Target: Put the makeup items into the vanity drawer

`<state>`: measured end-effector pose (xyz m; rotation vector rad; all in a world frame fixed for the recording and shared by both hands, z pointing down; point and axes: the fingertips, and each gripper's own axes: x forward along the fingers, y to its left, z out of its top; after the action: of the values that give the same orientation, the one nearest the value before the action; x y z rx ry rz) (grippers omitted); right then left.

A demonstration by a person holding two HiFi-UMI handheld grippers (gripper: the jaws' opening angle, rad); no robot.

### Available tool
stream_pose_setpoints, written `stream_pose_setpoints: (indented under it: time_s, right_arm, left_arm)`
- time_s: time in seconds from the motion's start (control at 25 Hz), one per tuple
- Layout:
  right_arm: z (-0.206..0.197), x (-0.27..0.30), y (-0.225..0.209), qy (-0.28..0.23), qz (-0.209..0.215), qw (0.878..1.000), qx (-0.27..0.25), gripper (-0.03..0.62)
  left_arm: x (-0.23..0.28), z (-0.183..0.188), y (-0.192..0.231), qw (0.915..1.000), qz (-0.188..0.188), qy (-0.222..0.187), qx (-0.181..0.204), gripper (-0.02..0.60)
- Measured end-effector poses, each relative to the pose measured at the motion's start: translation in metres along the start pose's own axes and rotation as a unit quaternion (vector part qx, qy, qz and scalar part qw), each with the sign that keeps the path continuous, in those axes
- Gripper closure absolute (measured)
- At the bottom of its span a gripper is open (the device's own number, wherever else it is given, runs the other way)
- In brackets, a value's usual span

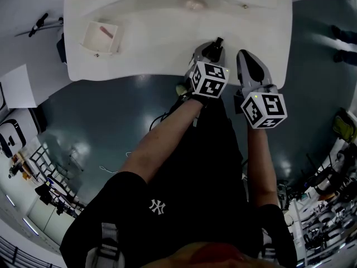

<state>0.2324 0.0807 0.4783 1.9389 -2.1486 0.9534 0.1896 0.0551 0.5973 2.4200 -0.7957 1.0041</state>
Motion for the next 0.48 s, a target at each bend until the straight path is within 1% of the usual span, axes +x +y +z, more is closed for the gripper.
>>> stream_pose_setpoints:
  time_s: [0.04,0.24,0.36,0.48]
  right_arm:
    - [-0.001,0.001,0.0,0.001,0.0,1.0,0.0,0.571]
    - [-0.004,0.006,0.002,0.008,0.004,1.0,-0.001,0.571]
    - [-0.005,0.011,0.009,0.009,0.01,1.0,-0.005,0.571]
    - [-0.004,0.016,0.015,0.009,0.018,1.0,-0.01,0.572]
  left_arm:
    - [0.0,0.0,0.002,1.0,0.0,0.0,-0.002,0.48]
    - [-0.001,0.001,0.001,0.9999,-0.016,0.0,-0.001,0.483]
    - [-0.006,0.004,0.008,0.9999,-0.015,-0.005,-0.005,0.483]
    - [-0.013,0.008,0.016,0.9997,-0.01,-0.013,-0.017,0.483]
